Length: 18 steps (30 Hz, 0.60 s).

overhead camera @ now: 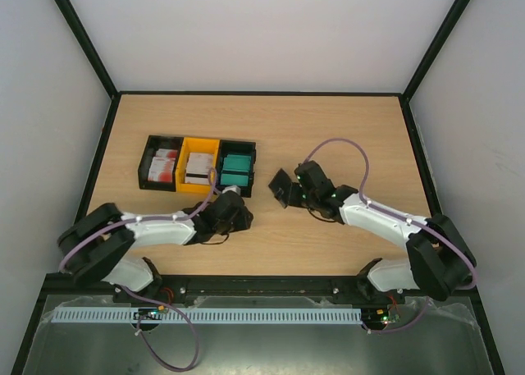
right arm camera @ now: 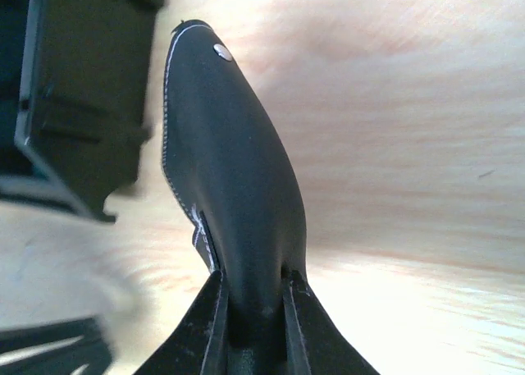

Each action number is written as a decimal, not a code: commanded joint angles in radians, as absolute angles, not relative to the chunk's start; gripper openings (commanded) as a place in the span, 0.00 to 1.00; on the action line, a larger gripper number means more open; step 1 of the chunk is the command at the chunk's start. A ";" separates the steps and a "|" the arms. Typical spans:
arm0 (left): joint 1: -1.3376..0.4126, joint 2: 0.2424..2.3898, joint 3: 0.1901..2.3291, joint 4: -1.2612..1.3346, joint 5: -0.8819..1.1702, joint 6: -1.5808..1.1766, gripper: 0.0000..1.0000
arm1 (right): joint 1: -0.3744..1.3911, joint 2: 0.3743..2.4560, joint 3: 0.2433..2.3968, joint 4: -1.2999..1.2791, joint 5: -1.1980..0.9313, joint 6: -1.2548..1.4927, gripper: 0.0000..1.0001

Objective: Put the credit cards into the card holder
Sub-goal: Adjust the card holder at the center of the board.

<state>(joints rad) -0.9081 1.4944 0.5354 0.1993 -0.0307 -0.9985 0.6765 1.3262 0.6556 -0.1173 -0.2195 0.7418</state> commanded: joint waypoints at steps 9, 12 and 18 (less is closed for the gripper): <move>-0.736 1.052 0.710 -0.294 -0.277 -0.899 0.57 | 0.906 1.511 0.935 -0.773 0.612 0.813 0.05; -0.645 0.991 0.775 -0.349 -0.230 -0.835 0.60 | 0.975 1.619 0.980 -0.884 0.720 0.882 0.05; -0.515 0.970 0.913 -0.458 -0.144 -0.719 0.65 | 1.137 1.800 1.078 -0.927 0.712 0.892 0.18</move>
<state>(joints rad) -0.5751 0.9733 0.8337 -0.3191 -0.2062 -0.8288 1.0447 1.7237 1.0096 -0.8291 0.6548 0.8562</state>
